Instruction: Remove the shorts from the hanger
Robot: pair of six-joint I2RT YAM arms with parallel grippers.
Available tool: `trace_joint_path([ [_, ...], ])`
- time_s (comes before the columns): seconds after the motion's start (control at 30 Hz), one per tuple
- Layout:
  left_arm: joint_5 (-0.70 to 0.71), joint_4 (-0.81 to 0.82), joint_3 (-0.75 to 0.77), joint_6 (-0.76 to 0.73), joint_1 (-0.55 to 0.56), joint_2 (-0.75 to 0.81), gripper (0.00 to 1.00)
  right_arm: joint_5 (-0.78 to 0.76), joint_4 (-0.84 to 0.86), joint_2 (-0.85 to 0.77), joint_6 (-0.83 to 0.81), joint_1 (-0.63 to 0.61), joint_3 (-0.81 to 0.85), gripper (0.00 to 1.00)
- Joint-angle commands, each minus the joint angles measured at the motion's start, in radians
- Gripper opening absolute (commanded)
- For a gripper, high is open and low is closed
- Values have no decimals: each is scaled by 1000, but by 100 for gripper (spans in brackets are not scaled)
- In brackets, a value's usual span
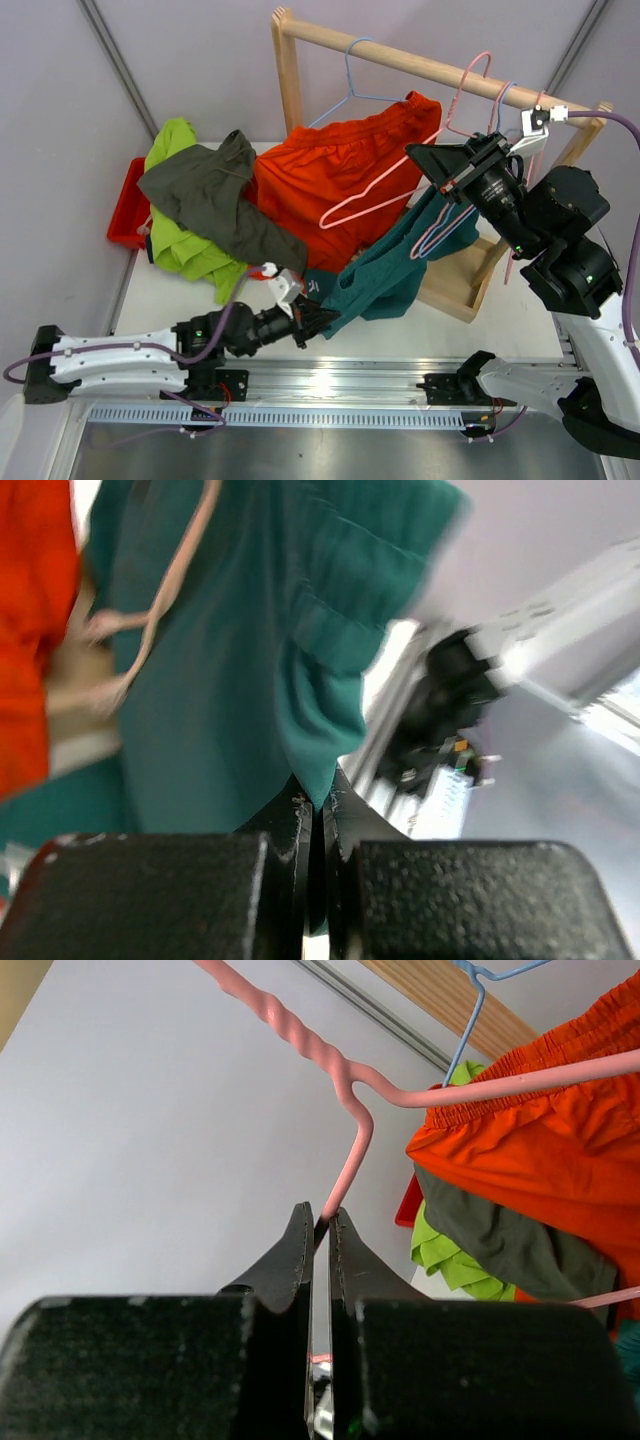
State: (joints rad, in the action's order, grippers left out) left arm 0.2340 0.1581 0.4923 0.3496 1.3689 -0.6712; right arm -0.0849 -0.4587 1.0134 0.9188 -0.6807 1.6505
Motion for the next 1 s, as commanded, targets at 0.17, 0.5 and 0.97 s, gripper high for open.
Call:
trace_joint_path([
  [0.17, 246, 29, -54, 193, 33, -218, 0, -38, 124, 22, -41, 9, 35, 0],
  [0.5, 360, 35, -95, 287, 174, -271, 0, -133, 193, 135, -100, 12, 90, 0],
  [0.97, 499, 60, -146, 486, 349, -496, 0, 0, 249, 191, 40, 109, 129, 0],
])
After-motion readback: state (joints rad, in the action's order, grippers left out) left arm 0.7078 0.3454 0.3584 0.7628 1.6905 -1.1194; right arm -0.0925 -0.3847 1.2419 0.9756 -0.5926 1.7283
